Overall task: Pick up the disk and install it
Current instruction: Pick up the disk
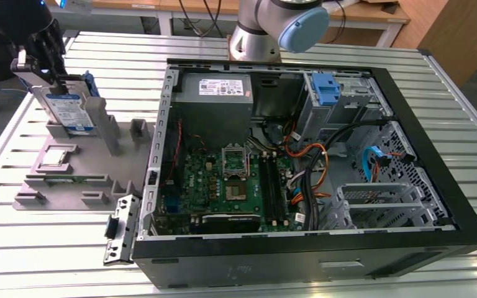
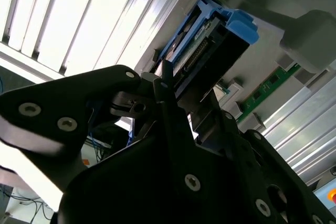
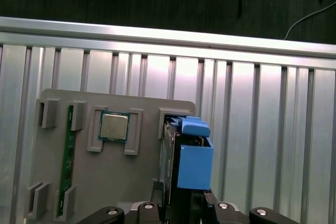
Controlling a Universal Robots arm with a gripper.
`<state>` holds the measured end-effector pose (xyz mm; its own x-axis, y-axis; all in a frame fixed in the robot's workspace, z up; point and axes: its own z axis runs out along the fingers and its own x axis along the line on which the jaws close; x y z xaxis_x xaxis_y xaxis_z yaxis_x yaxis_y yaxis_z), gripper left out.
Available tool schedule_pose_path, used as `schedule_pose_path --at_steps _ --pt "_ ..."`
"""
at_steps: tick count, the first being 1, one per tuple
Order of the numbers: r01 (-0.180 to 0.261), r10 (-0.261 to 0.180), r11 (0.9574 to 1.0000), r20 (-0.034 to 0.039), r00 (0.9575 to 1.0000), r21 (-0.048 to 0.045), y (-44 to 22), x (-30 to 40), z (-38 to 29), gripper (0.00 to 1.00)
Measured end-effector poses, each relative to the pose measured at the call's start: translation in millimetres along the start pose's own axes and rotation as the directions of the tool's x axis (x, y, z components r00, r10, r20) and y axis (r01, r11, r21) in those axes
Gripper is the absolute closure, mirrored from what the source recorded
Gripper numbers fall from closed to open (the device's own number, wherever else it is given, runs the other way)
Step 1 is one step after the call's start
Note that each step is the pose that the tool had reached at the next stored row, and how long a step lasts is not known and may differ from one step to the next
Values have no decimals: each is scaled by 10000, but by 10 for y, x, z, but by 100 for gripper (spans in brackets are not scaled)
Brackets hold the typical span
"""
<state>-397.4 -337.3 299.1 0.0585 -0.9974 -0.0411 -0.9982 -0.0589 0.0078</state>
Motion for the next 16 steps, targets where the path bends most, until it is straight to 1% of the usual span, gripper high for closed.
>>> schedule_pose_path --at_steps 16 --pt "0 0 10000 0 10000 -1 0 0 -9 64"
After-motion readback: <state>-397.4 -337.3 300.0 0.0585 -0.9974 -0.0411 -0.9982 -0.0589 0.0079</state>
